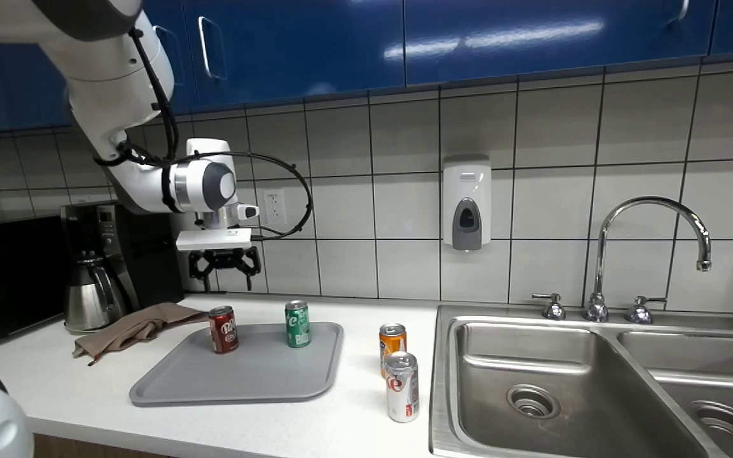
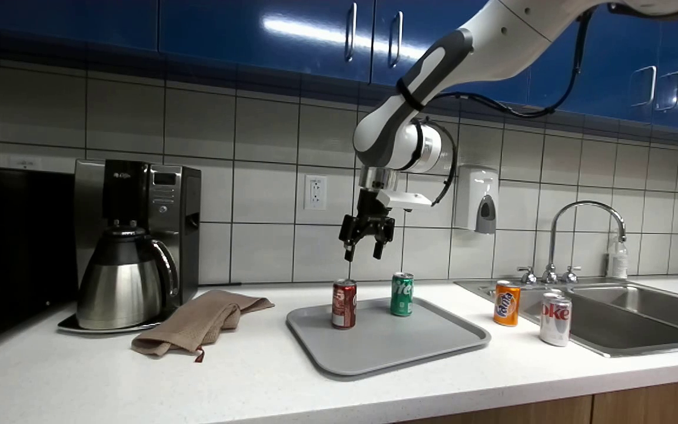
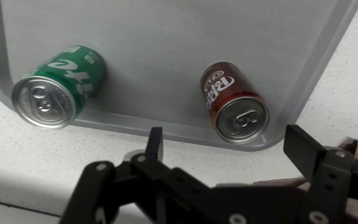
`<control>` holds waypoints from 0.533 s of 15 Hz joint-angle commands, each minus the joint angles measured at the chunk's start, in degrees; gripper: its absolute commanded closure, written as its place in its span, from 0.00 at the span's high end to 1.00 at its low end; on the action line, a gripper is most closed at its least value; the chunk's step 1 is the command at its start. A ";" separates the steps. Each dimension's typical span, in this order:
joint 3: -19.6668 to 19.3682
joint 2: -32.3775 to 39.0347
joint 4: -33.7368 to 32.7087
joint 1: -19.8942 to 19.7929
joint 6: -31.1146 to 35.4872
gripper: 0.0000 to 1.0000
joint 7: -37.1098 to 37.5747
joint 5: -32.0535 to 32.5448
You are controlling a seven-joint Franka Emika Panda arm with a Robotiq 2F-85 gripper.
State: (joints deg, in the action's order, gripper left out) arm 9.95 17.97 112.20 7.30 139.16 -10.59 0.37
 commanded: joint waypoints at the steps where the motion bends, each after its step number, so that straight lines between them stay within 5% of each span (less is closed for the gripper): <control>1: 1.55 -0.28 -0.50 0.25 -3.19 1.00 -2.04 -2.25; 8: 1.21 0.13 -0.10 1.02 -2.36 1.00 -0.70 -0.90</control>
State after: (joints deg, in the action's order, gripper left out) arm 11.37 18.10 112.20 8.09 136.91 -11.28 -0.44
